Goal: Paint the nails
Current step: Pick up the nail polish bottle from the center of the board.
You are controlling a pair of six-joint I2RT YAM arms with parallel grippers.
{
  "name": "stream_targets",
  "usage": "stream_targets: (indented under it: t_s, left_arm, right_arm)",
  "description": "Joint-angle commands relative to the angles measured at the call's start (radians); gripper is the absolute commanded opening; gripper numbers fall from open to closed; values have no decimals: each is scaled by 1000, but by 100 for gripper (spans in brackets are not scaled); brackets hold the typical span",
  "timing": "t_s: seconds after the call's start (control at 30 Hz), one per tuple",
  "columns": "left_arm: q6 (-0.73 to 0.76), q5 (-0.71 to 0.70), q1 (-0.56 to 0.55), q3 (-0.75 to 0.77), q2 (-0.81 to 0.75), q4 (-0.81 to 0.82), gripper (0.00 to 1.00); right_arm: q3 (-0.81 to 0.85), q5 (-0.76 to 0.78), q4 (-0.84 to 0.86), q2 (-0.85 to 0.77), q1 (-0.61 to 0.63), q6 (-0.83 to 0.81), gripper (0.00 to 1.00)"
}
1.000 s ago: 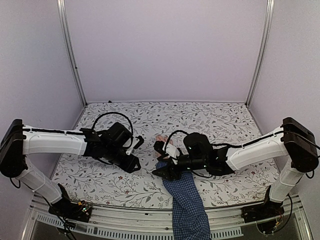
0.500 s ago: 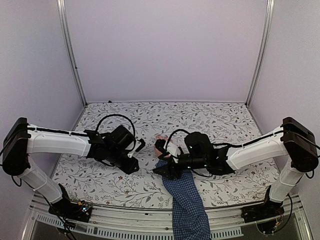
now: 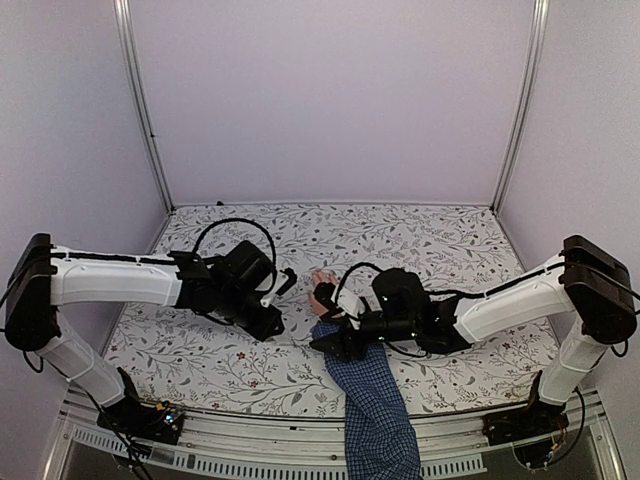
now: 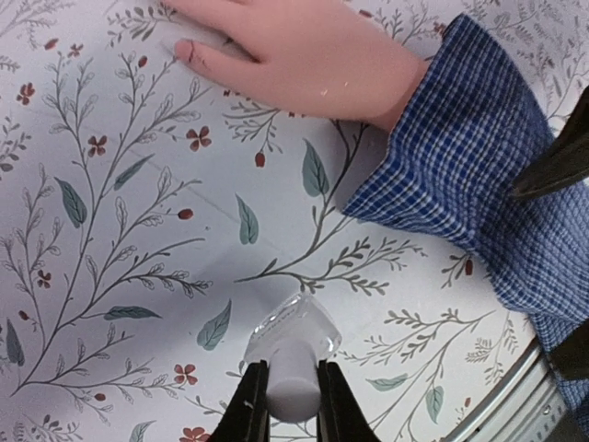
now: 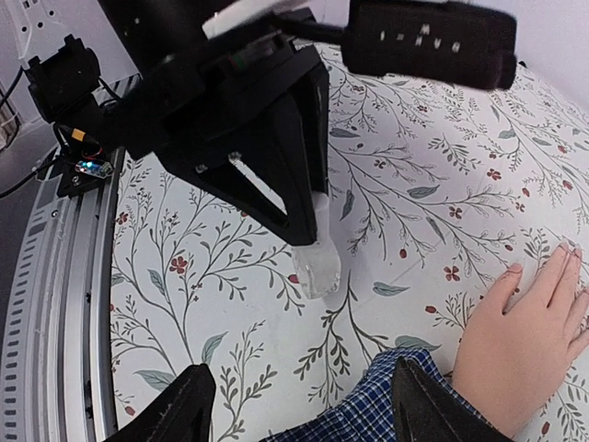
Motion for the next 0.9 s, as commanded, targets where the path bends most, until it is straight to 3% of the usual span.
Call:
stream_targets:
  t_s: [0.0, 0.33, 0.53, 0.57, 0.63, 0.87]
  left_arm:
    - [-2, 36, -14, 97, -84, -44, 1]
    - [9, 183, -14, 194, -244, -37, 0]
    - [17, 240, -23, 218, -306, -18, 0]
    - [20, 255, -27, 219, -314, -13, 0]
    - [21, 281, -38, 220, -332, 9, 0]
    - [24, 281, -75, 275, -319, 12, 0]
  right_arm:
    - [-15, 7, 52, -18, -5, 3, 68]
    - [-114, -6, 246, -157, -5, -14, 70]
    - [-104, -34, 259, -226, -4, -57, 75]
    - [-107, -38, 267, -243, -4, -61, 77]
    - [-121, -48, 294, -279, -4, -88, 97]
    - [-96, 44, 250, -362, -1, -103, 99]
